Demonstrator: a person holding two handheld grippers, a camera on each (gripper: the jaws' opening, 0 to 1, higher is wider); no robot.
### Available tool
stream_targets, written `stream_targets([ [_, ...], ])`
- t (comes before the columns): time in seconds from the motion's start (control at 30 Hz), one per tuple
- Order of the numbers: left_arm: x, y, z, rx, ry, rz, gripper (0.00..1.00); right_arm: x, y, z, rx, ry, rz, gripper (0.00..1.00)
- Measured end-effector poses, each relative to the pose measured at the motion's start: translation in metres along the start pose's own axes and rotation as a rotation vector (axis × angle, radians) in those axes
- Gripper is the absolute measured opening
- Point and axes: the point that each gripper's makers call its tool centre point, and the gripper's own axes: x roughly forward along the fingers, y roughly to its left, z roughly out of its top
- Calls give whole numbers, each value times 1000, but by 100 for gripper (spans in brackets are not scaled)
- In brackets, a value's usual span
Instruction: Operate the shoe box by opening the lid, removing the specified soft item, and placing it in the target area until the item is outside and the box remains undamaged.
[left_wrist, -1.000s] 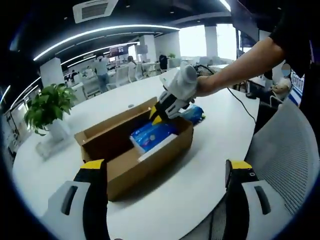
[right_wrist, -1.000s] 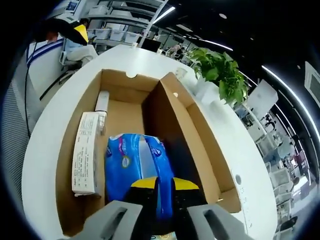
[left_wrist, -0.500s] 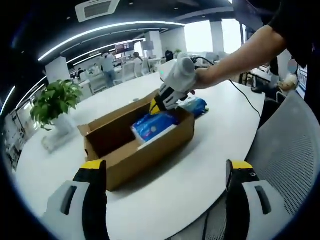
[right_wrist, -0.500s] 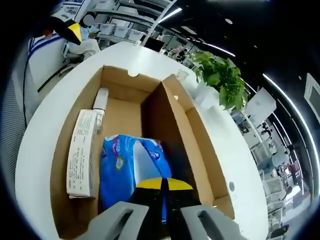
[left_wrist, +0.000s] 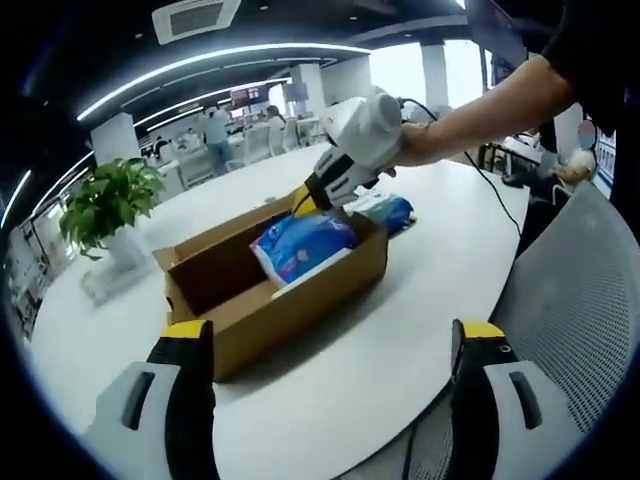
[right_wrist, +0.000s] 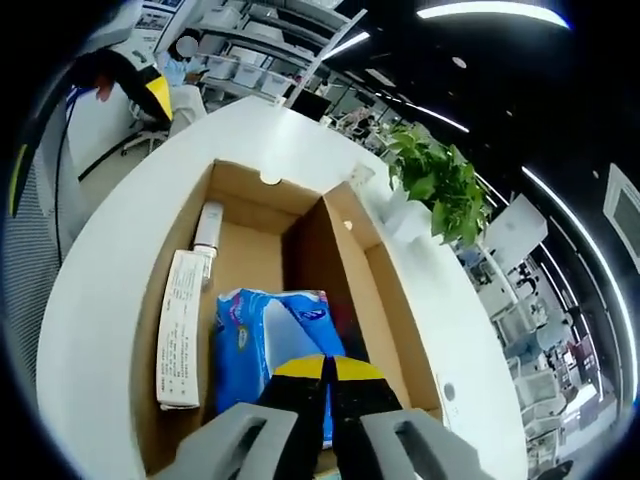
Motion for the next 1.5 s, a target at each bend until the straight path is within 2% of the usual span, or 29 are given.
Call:
stream_targets([
  [0.27, 0, 0, -1, -3, 1, -5, 98, -15, -11, 12, 8, -36, -20, 0],
  [0.67, 1, -1, 0, -6, -6, -13, 98, -39, -36, 13, 20, -64, -77, 0],
  [0.8, 1, 1, -1, -18, -6, -11, 98, -51, -44, 16, 33, -84, -96, 0],
  [0.87, 1, 0, -1, -22, -8, -14, 98, -56, -47, 19, 85, -113, -95, 0],
  [1.0, 2, -2, -2, -10, -2, -20, 98, -64, -56, 17, 92, -113, -119, 0],
  [1.2, 3, -4, -2, -4, 3, -28, 98, -79, -66, 8, 80, -102, -151, 0],
  [1.5, 4, -7, -4, 1, 11, -42, 98, -108, -79, -26, 86, -51, -201, 0],
])
